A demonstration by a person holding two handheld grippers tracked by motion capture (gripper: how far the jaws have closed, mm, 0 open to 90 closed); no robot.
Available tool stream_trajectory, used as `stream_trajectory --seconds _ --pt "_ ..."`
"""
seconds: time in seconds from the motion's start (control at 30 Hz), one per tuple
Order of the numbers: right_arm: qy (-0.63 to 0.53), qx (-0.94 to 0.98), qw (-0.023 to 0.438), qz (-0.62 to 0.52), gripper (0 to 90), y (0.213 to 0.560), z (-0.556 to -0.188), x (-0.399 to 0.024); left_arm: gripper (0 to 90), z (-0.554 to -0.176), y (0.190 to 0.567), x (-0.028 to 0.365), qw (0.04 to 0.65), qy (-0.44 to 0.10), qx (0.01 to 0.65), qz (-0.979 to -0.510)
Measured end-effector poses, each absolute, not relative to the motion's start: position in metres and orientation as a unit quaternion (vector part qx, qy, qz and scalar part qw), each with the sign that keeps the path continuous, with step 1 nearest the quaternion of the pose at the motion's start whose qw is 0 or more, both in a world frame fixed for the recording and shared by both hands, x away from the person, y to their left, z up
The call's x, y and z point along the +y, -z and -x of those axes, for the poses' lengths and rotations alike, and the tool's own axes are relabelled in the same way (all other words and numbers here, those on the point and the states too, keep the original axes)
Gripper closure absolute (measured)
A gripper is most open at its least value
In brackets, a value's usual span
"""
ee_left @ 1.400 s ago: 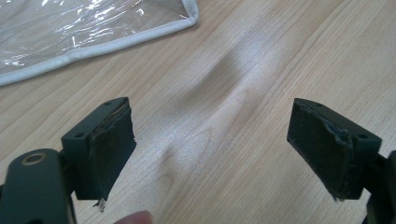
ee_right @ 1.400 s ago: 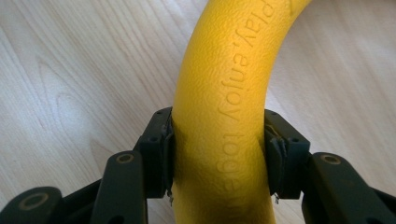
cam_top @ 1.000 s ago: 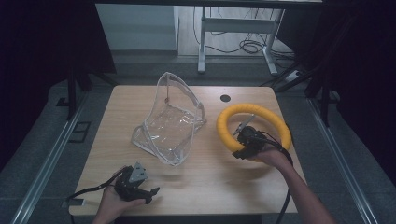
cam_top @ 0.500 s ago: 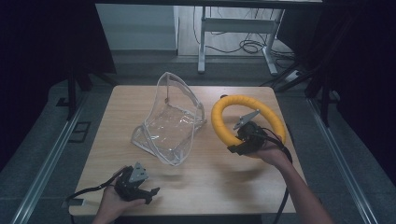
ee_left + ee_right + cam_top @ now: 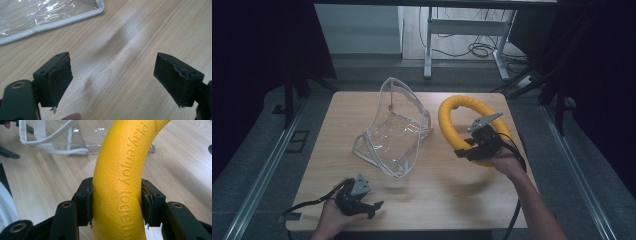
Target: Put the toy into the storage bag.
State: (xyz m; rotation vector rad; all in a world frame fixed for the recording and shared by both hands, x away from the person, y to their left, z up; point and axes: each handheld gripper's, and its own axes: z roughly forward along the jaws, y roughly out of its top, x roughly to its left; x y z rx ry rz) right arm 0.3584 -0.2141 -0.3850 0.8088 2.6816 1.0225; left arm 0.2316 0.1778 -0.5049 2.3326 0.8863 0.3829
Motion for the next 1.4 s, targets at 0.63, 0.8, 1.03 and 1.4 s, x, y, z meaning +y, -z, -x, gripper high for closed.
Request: stream_trajectory --seconds 0.63,0.8,1.03,1.4 --pt "-0.401 0.868 0.090 -0.277 50.5 0.376 -0.354 -0.219 14.8 -0.232 0.505 0.178 0.302 -0.146 0.334 -0.881" --pt "-0.423 0.859 0.093 -0.274 50.4 0.368 -0.350 -0.222 14.8 -0.232 0.505 0.178 0.301 -0.146 0.333 -0.882" --pt "-0.450 0.846 0.090 -0.271 50.4 0.364 -0.348 -0.222 14.8 -0.232 0.505 0.178 0.302 -0.147 0.333 -0.881" --pt "-0.477 0.831 0.094 -0.271 50.4 0.361 -0.346 -0.223 14.8 -0.232 0.506 0.177 0.303 -0.146 0.333 -0.881"
